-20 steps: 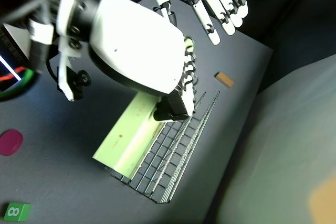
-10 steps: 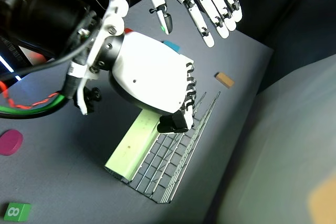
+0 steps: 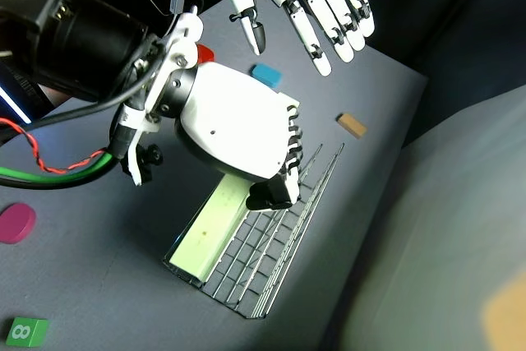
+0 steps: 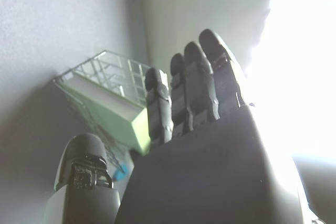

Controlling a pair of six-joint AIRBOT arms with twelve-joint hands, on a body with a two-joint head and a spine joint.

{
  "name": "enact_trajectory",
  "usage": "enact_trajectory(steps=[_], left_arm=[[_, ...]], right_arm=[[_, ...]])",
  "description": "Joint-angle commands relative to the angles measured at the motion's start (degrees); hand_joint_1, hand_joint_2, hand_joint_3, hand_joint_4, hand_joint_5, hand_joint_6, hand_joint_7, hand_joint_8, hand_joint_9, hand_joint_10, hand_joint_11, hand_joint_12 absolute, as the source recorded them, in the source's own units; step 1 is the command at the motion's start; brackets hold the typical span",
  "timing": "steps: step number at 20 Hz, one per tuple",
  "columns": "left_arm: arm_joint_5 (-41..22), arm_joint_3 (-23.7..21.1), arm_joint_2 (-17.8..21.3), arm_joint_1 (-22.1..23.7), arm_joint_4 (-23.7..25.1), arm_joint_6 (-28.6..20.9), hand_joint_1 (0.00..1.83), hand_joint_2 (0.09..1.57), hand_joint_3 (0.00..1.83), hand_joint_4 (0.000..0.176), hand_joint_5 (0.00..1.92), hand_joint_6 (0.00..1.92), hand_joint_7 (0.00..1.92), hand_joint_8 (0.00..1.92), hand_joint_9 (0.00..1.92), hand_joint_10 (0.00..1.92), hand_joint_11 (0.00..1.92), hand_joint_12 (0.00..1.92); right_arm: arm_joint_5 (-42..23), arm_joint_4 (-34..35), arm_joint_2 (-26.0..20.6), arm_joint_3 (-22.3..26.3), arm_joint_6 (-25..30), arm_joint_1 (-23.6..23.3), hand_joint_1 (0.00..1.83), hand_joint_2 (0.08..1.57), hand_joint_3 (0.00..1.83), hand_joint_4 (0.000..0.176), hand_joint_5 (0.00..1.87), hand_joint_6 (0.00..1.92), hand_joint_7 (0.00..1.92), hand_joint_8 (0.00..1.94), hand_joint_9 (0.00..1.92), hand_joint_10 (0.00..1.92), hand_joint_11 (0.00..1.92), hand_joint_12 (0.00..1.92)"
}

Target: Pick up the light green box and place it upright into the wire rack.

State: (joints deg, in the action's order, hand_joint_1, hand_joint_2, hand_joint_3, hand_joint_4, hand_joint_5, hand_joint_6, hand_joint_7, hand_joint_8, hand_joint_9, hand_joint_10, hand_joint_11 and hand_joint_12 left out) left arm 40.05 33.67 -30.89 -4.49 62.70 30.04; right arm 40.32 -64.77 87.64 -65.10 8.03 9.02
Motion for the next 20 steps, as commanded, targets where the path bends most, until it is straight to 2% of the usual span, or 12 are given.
enact_trajectory(steps=[1, 7, 8, 9, 12, 14, 15, 16, 17, 18, 20], left_arm=[[-1.61, -0.04, 0.30, 0.38, 3.81, -0.20, 0.02, 1.25, 0.00, 0.071, 0.30, 0.00, 0.21, 0.00, 0.19, 0.00, 0.00, 0.59], [-1.44, -0.39, 0.29, 0.29, 3.81, -0.52, 0.02, 1.25, 0.00, 0.071, 0.30, 0.00, 0.21, 0.00, 0.19, 0.00, 0.00, 0.59], [-1.42, -0.47, 0.26, 0.31, 3.81, -0.57, 0.02, 1.26, 0.00, 0.071, 0.30, 0.00, 0.21, 0.00, 0.19, 0.00, 0.00, 0.59], [-1.31, -0.62, 0.25, 0.31, 3.81, -0.82, 0.02, 1.26, 0.00, 0.071, 0.30, 0.00, 0.21, 0.00, 0.19, 0.00, 0.00, 0.59], [-0.65, -1.22, 0.17, 0.61, 3.81, -1.03, 0.03, 1.25, 0.00, 0.071, 0.30, 0.00, 0.21, 0.00, 0.19, 0.00, 0.00, 0.59], [-0.31, -1.63, 0.08, 0.92, 3.81, -1.03, 0.03, 1.25, 0.00, 0.071, 0.30, 0.00, 0.21, 0.00, 0.19, 0.00, 0.00, 0.59], [-0.22, -1.75, 0.06, 1.06, 3.81, -1.02, 0.03, 1.25, 0.00, 0.071, 0.31, 0.00, 0.22, 0.00, 0.20, 0.00, 0.00, 0.60], [-0.15, -1.83, -0.08, 1.29, 3.81, -1.02, 0.03, 1.25, 0.00, 0.071, 0.31, 0.00, 0.22, 0.00, 0.20, 0.00, 0.00, 0.61], [-0.07, -1.87, -0.33, 1.26, 3.81, -1.03, 0.03, 1.25, 0.00, 0.071, 0.31, 0.00, 0.22, 0.00, 0.20, 0.00, 0.00, 0.61], [-0.07, -1.87, -0.49, 1.22, 3.81, -1.03, 0.03, 1.25, 0.00, 0.071, 0.30, 0.00, 0.21, 0.00, 0.19, 0.00, 0.00, 0.61], [0.07, -1.96, -0.89, 1.23, 3.81, -1.06, 0.03, 1.25, 0.00, 0.071, 0.30, 0.00, 0.21, 0.00, 0.19, 0.00, 0.00, 0.61]], right_arm=[[-1.53, -4.29, 0.12, -0.19, -0.18, -0.48, 1.36, 1.15, 0.00, 0.000, 0.90, 0.93, 0.95, 1.15, 0.75, 1.47, 0.74, 1.59], [-1.39, -4.25, 0.12, -0.26, 0.03, -0.58, 1.36, 1.16, 0.00, 0.000, 0.90, 0.94, 0.94, 1.15, 0.75, 1.48, 0.72, 1.58], [-1.40, -4.25, 0.12, -0.26, 0.03, -0.59, 1.26, 1.13, 0.00, 0.000, 0.95, 0.90, 0.97, 1.18, 0.77, 1.34, 0.73, 1.58], [-1.58, -4.23, 0.12, -0.26, 0.03, -0.62, 1.24, 1.13, 0.00, 0.000, 0.96, 0.89, 0.99, 1.18, 0.79, 1.30, 0.72, 1.59], [-1.88, -4.20, 0.12, -0.27, 0.01, -0.83, 1.21, 1.15, 0.00, 0.000, 0.87, 1.04, 0.95, 1.19, 0.74, 1.22, 0.68, 1.61], [-2.20, -3.90, 0.10, -0.27, -0.37, -0.79, 1.19, 1.19, 0.00, 0.000, 0.78, 1.14, 0.89, 1.28, 0.62, 1.14, 0.56, 1.63], [-2.22, -3.68, 0.08, -0.26, -0.62, -0.71, 1.05, 1.13, 0.00, 0.000, 0.71, 0.64, 0.78, 0.80, 0.59, 1.03, 0.48, 1.61], [-2.38, -2.49, -0.07, -0.26, -1.37, -0.66, 1.00, 1.10, 0.00, 0.000, 0.73, 0.34, 0.79, 0.51, 0.58, 0.91, 0.45, 1.53], [-2.59, -1.36, -0.28, -0.26, -1.84, -0.74, 0.97, 1.08, 0.00, 0.000, 0.70, 0.16, 0.79, 0.32, 0.56, 0.80, 0.39, 1.51], [-2.73, -1.11, -0.38, -0.26, -1.84, -0.79, 0.93, 1.07, 0.00, 0.000, 0.67, 0.07, 0.78, 0.19, 0.54, 0.71, 0.35, 1.47], [-3.56, -0.52, -0.71, -0.23, -1.82, -1.13, 0.88, 1.05, 0.00, 0.000, 0.59, 0.00, 0.73, 0.04, 0.52, 0.45, 0.24, 1.37]])
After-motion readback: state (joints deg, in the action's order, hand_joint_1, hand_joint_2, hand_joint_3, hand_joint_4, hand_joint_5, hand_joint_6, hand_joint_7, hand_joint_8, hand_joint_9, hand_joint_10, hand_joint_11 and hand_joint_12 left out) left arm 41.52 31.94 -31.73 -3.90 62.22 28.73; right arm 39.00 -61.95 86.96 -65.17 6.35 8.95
